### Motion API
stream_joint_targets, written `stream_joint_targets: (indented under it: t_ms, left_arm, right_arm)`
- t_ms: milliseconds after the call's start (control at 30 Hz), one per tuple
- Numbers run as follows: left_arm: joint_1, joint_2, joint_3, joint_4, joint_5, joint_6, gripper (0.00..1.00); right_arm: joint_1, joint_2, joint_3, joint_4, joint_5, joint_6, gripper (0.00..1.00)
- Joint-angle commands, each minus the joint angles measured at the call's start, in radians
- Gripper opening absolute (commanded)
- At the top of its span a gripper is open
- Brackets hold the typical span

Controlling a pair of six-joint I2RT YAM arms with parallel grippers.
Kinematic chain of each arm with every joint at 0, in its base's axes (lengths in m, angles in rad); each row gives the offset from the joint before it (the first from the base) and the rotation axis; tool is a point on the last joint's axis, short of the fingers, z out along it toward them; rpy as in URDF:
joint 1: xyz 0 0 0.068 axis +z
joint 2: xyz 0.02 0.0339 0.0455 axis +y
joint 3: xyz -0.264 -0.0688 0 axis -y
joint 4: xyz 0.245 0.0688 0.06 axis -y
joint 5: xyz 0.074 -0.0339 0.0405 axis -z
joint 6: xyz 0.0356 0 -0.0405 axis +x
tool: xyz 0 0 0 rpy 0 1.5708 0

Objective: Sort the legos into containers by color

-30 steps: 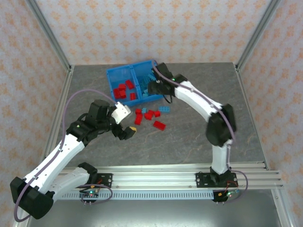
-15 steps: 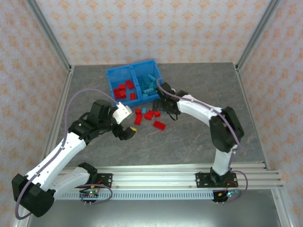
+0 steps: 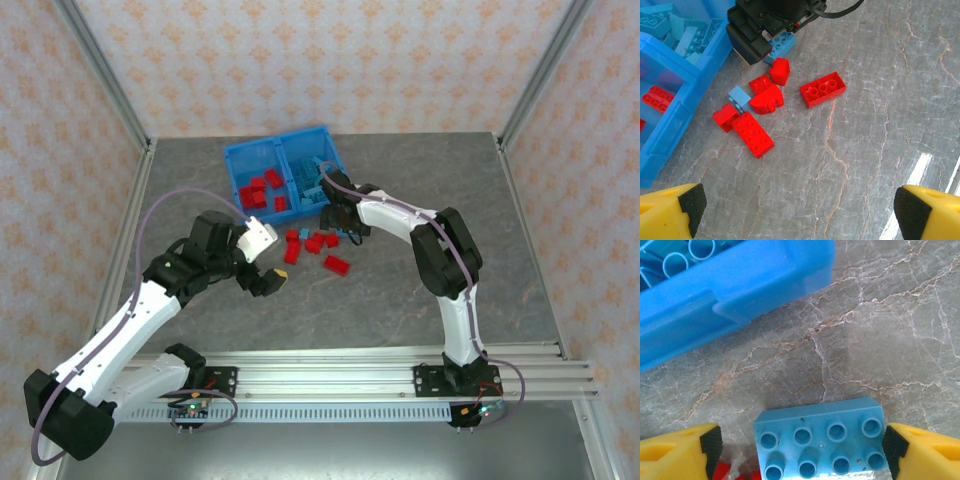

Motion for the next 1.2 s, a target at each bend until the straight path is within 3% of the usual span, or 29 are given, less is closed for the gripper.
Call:
stream_joint_targets:
  t_ms: [0, 133, 333, 600, 900, 1167]
  left_arm:
    - [0.000, -0.006, 0.017, -0.019, -0.013, 0.016, 1.00]
    - [0.001, -0.005, 0.017, -0.019, -0.015, 0.016, 1.00]
    - [0.000, -0.005, 0.015, -0.017, -0.016, 0.018, 1.00]
    - [0.002, 0.007, 0.021, -0.021, -0.011, 0.018, 1.00]
    - [0.000, 0.009, 0.018, -0.021, -0.016, 0.020, 1.00]
    - [0.001, 0.008, 0.020, -0.024, -0.016, 0.019, 1.00]
  right_arm:
    - [-0.006, 0.044, 0.017, -0.029, 0.019, 0.014, 0.79]
    - [-0.011, 0.067, 0.035, -0.059, 0.009, 0.013, 0.70]
    - [-0.009, 0.013, 0.018, -0.073, 0.004, -0.027, 0.80]
    - [-0.012, -0.029, 0.035, -0.101, 0.100, -0.104, 0.88]
    - [-0.034, 0.047, 0.066, -0.001, -0.049, -0.037, 0.95]
    - [-0.034, 0.126, 0.120, -0.019, -0.053, -0.081, 0.86]
